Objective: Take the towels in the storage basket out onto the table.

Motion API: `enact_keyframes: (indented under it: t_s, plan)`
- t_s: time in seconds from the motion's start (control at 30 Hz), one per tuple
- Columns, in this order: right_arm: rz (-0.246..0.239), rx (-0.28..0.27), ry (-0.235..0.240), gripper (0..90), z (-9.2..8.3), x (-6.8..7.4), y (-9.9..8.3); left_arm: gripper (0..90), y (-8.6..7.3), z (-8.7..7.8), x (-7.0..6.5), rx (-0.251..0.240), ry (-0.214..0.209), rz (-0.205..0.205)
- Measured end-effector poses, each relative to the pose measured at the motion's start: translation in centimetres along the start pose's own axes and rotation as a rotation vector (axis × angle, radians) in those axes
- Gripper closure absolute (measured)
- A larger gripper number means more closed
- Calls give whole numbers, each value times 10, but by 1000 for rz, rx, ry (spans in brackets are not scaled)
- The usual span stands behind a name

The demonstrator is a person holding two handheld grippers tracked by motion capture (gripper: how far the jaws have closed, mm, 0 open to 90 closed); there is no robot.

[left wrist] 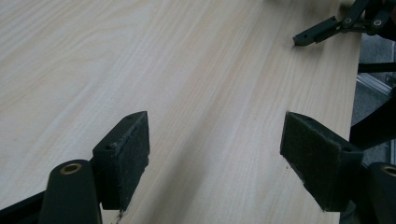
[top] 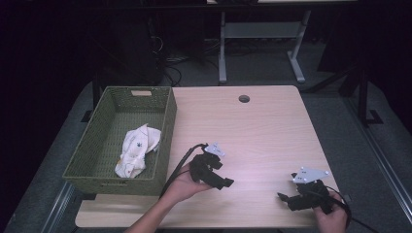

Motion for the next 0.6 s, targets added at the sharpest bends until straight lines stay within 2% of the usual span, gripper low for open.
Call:
enact_keyframes:
  t_s: [0.03,0.07,0.23,0.5,0.6]
  plan:
    - [0,0,0,140,0,0,0,230,2,-3,4,1,14,0]
    - [-12,0,-6,140,0,-1,-1,223,4,-5,5,-8,11,-10]
    - [-8,2,-4,140,0,0,-1,213,13,-17,11,1,11,-21]
    - [-18,-4,-2,140,0,-1,0,212,26,-34,11,-27,-16,-58]
    - [-21,-6,-2,140,0,-1,0,212,31,-44,11,-31,-4,-43]
Point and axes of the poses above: each handheld gripper's, and its own axes: z roughly forward along the jaws, y roughly out of its top, x roughly to its left, the point moved 10 cm from there along z, roughly forward along the jaws, and after that the axes turned 15 degrees about -y, right-handed, at the moved point
